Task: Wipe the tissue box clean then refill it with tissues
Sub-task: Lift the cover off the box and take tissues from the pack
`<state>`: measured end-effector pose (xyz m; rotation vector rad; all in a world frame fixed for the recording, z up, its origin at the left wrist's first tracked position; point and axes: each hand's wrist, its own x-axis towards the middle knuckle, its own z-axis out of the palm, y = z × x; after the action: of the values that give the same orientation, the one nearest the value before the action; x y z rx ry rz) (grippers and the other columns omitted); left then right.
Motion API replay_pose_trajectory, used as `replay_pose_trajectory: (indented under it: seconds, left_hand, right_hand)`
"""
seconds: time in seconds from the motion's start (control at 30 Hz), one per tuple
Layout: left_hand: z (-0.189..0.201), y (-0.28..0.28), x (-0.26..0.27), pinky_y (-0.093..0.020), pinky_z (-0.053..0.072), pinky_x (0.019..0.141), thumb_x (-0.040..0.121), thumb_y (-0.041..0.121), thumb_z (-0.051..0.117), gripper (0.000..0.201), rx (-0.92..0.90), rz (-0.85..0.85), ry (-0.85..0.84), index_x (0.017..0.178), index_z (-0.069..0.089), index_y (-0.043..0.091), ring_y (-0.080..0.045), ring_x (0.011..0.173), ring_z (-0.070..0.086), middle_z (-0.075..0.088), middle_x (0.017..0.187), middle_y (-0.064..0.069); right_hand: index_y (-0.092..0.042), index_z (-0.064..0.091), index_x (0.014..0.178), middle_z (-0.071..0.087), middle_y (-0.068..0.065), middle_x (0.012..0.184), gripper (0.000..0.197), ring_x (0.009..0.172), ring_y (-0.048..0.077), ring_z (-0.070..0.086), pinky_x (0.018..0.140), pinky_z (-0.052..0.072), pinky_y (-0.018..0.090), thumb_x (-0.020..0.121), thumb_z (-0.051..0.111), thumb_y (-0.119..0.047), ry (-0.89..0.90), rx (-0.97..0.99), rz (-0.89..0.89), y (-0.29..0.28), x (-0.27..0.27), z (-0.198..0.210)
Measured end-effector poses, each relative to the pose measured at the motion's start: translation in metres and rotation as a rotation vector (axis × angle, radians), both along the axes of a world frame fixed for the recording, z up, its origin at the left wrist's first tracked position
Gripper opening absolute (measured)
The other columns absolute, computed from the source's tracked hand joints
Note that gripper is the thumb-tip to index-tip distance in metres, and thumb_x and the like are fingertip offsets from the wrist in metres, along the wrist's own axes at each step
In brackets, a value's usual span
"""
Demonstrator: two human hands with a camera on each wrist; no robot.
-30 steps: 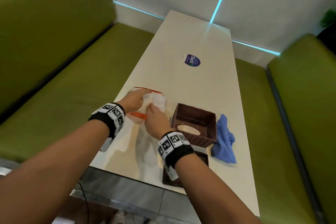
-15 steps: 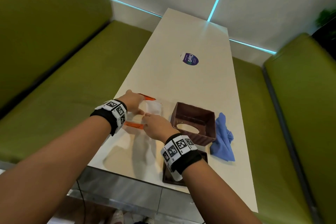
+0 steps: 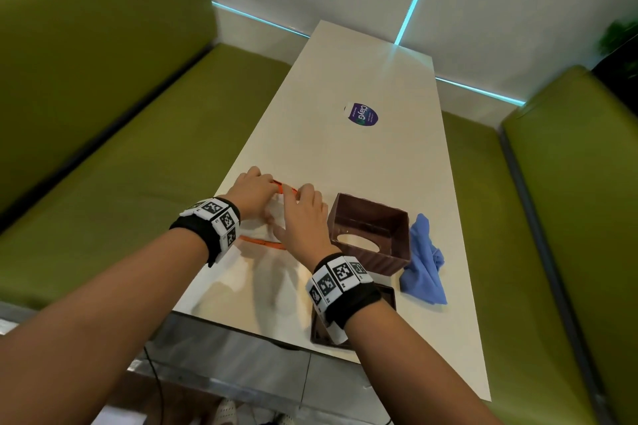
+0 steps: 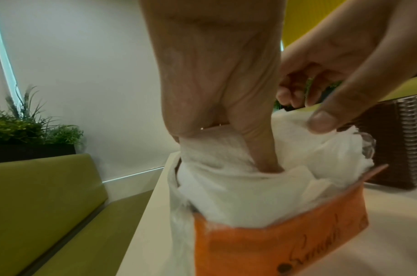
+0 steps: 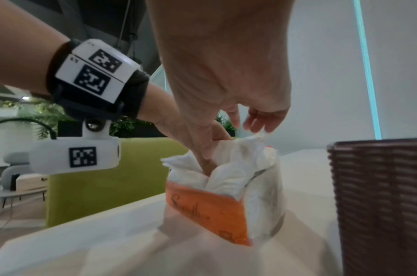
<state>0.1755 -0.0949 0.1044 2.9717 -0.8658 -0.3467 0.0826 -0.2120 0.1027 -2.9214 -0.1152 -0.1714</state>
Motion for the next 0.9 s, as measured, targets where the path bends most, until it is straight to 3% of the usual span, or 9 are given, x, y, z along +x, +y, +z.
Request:
replay_pose_trajectory:
  seconds: [0.07, 0.2, 0.33, 0.47, 0.57, 0.67, 0.73, 0.8, 0.9]
  left_hand:
    - [-0.001, 0.002, -0.004, -0.034, 0.036, 0.096, 0.073, 0.045, 0.076, 0.063, -0.046, -0.010, 0.015, 0.128, 0.054, 0.024, -0.024, 0.117, 0.043, 0.058, 0.123, 0.003]
    - [-0.004, 0.009, -0.010, -0.037, 0.031, 0.102, 0.075, 0.034, 0.072, 0.060, -0.132, -0.030, 0.044, 0.131, 0.050, 0.031, -0.019, 0.124, 0.049, 0.059, 0.131, 0.010]
    - [-0.004, 0.022, -0.011, -0.034, 0.032, 0.098, 0.075, 0.037, 0.073, 0.057, -0.131, -0.050, 0.064, 0.125, 0.050, 0.025, -0.020, 0.116, 0.056, 0.065, 0.120, 0.004]
    - [0.002, 0.036, -0.008, -0.034, 0.038, 0.097, 0.070, 0.053, 0.073, 0.069, -0.076, -0.035, 0.101, 0.129, 0.043, 0.033, -0.022, 0.105, 0.060, 0.067, 0.108, 0.003]
    - [0.008, 0.042, -0.001, -0.034, 0.046, 0.086, 0.065, 0.047, 0.079, 0.071, -0.073, 0.011, 0.184, 0.126, 0.045, 0.035, -0.022, 0.093, 0.058, 0.065, 0.102, 0.001]
    - [0.012, 0.046, 0.005, -0.027, 0.043, 0.064, 0.062, 0.029, 0.086, 0.066, -0.277, 0.116, 0.291, 0.118, 0.052, 0.030, -0.020, 0.085, 0.055, 0.061, 0.094, 0.000]
    - [0.013, 0.050, 0.006, -0.023, 0.041, 0.058, 0.063, 0.022, 0.087, 0.062, -0.442, 0.180, 0.321, 0.116, 0.054, 0.026, -0.018, 0.083, 0.054, 0.060, 0.094, -0.001]
    - [0.015, 0.053, 0.007, -0.021, 0.042, 0.058, 0.064, 0.018, 0.087, 0.063, -0.586, 0.233, 0.348, 0.117, 0.053, 0.024, -0.014, 0.080, 0.054, 0.060, 0.094, -0.001]
    - [0.019, 0.057, 0.009, -0.023, 0.045, 0.062, 0.063, 0.017, 0.090, 0.068, -0.779, 0.312, 0.385, 0.118, 0.050, 0.027, -0.015, 0.084, 0.057, 0.061, 0.100, -0.003]
  right_hand:
    - [-0.010, 0.042, 0.133, 0.044, 0.012, 0.129, 0.063, 0.113, 0.032, 0.043, 0.092, 0.038, 0.038, 0.079, 0.067, -0.029, -0.006, -0.018, 0.024, 0.004, 0.006, 0.001]
    - [-0.008, 0.038, 0.137, 0.050, 0.011, 0.134, 0.056, 0.125, 0.031, 0.040, 0.100, 0.034, 0.040, 0.088, 0.057, -0.025, 0.131, 0.070, 0.008, 0.003, 0.015, -0.004]
    - [-0.008, 0.046, 0.126, 0.056, 0.010, 0.127, 0.048, 0.122, 0.030, 0.043, 0.098, 0.034, 0.039, 0.085, 0.063, -0.028, 0.177, 0.059, -0.009, -0.004, 0.015, -0.008]
    - [-0.008, 0.054, 0.115, 0.062, 0.010, 0.117, 0.040, 0.116, 0.030, 0.046, 0.093, 0.038, 0.038, 0.082, 0.064, -0.028, 0.224, 0.126, -0.045, -0.004, 0.019, -0.007]
    - [-0.007, 0.055, 0.107, 0.063, 0.012, 0.108, 0.036, 0.111, 0.030, 0.047, 0.091, 0.043, 0.039, 0.078, 0.065, -0.026, 0.260, 0.236, -0.098, -0.004, 0.022, -0.006]
    - [-0.014, 0.049, 0.097, 0.062, 0.009, 0.096, 0.027, 0.096, 0.028, 0.056, 0.073, 0.048, 0.034, 0.075, 0.063, -0.020, 0.291, 0.434, -0.140, -0.004, 0.020, -0.002]
    - [-0.017, 0.045, 0.098, 0.059, 0.005, 0.092, 0.029, 0.086, 0.024, 0.057, 0.061, 0.042, 0.026, 0.076, 0.064, -0.015, 0.280, 0.594, -0.171, -0.007, 0.018, 0.004]
    - [-0.016, 0.045, 0.106, 0.059, 0.003, 0.097, 0.037, 0.089, 0.022, 0.057, 0.065, 0.047, 0.026, 0.076, 0.067, -0.015, 0.239, 0.751, -0.216, -0.010, 0.018, 0.010]
    - [-0.017, 0.043, 0.114, 0.059, 0.001, 0.103, 0.049, 0.095, 0.021, 0.060, 0.084, 0.054, 0.036, 0.075, 0.073, -0.016, 0.165, 0.983, -0.313, -0.012, 0.018, 0.017]
